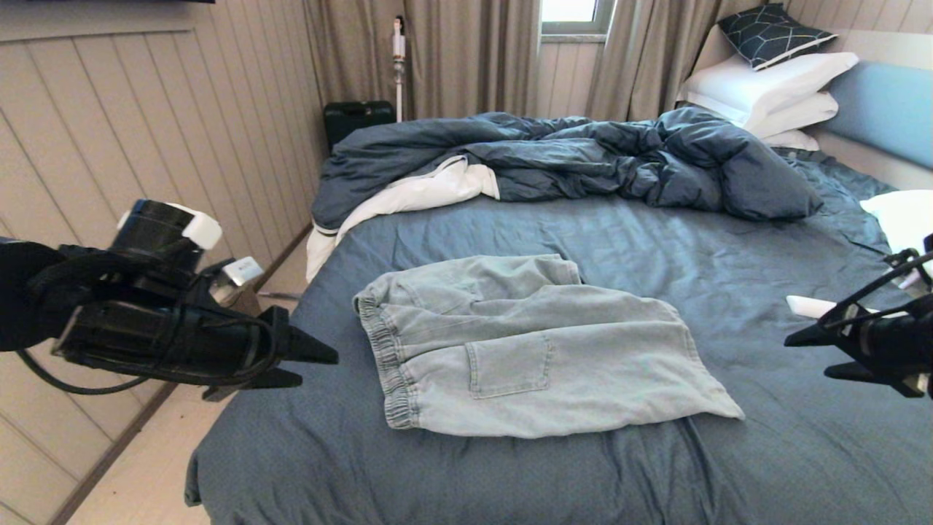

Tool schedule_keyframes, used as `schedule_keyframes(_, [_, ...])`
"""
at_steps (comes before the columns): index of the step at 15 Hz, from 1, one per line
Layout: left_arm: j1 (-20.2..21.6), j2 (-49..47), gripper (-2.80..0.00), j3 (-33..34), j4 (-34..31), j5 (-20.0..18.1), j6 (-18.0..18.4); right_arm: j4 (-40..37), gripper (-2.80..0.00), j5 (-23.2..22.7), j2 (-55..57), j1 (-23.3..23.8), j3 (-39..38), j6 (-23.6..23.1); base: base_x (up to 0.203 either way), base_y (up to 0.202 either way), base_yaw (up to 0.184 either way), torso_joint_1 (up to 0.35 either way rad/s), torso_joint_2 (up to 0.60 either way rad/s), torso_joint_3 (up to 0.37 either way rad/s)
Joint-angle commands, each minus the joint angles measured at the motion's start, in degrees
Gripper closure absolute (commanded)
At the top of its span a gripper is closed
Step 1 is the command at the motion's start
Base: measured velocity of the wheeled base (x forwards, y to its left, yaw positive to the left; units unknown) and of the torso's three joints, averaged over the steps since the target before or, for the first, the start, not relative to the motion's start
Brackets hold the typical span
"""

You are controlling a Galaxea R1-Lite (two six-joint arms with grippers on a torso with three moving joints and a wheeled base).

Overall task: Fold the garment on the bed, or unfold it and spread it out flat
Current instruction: Fold the blue shorts

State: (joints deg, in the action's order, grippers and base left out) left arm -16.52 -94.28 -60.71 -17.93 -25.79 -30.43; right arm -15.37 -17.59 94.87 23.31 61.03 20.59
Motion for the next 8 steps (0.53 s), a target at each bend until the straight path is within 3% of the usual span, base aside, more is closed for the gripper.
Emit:
schedule_keyframes(1, [-4.23, -7.84, -2.80, -1.45, -0.03, 0.43, -1.77, 0.15, -2.80, -0.12, 2.27, 0.16, 0.47, 0.23, 0.000, 0.000, 0.000, 0.000, 0.00, 0.000])
schedule_keyframes(5, [-8.50, -15.66, -2.80, -8.07, -0.20, 3.03, -7.21, 5.00, -2.80, -0.07, 3.39, 0.51, -0.40, 1.03, 0.000, 0.000, 0.000, 0.000, 0.00, 0.000])
schedule_keyframes(8, [-9.25, -22.08, -2.80, -13.48, -1.58, 6.25, -11.31, 5.44, -2.80, -1.02, 3.04, 0.69, -1.38, 1.12, 0.000, 0.000, 0.000, 0.000, 0.00, 0.000])
